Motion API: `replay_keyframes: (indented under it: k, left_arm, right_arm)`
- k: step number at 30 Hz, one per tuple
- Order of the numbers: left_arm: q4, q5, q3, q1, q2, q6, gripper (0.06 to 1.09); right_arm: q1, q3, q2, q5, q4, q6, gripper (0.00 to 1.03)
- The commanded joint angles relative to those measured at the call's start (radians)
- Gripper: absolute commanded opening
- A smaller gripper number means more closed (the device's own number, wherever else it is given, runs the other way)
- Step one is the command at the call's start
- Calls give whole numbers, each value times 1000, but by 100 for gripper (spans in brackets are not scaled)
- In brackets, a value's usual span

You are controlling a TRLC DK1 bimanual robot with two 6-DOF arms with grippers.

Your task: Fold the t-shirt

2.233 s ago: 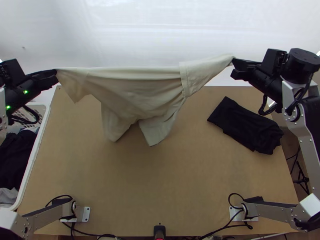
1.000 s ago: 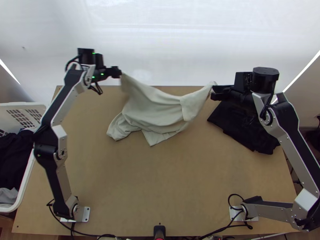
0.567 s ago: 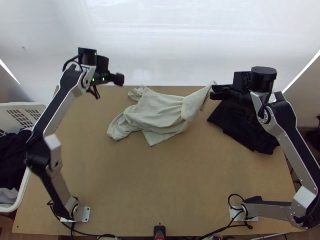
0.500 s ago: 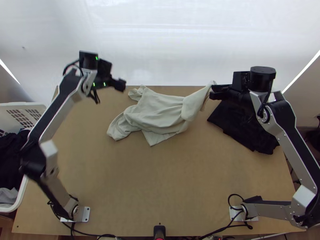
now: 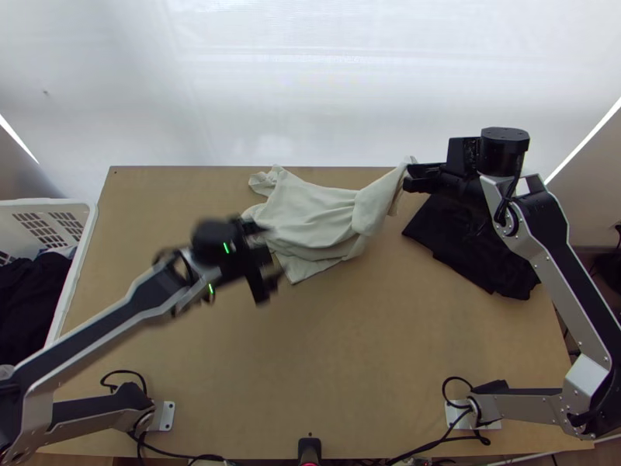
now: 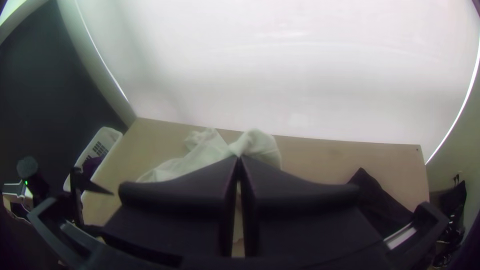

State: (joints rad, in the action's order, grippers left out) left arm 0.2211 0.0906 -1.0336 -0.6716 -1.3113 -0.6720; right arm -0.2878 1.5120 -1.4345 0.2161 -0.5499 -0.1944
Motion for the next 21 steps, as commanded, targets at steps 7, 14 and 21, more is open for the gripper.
replay_keyframes:
  k: [7, 14, 21]
  left_arm:
    - [-310, -114, 425, -364, 106, -147, 104]
    - [-390, -160, 448, -384, 23, -138, 104]
    - [-488, -178, 428, -318, -123, -199, 103]
  right_arm:
    - [3, -27, 8, 0, 30, -16, 3]
    - [4, -36, 19, 2, 45, -22, 3]
    - [3, -45, 25, 2, 59, -27, 3]
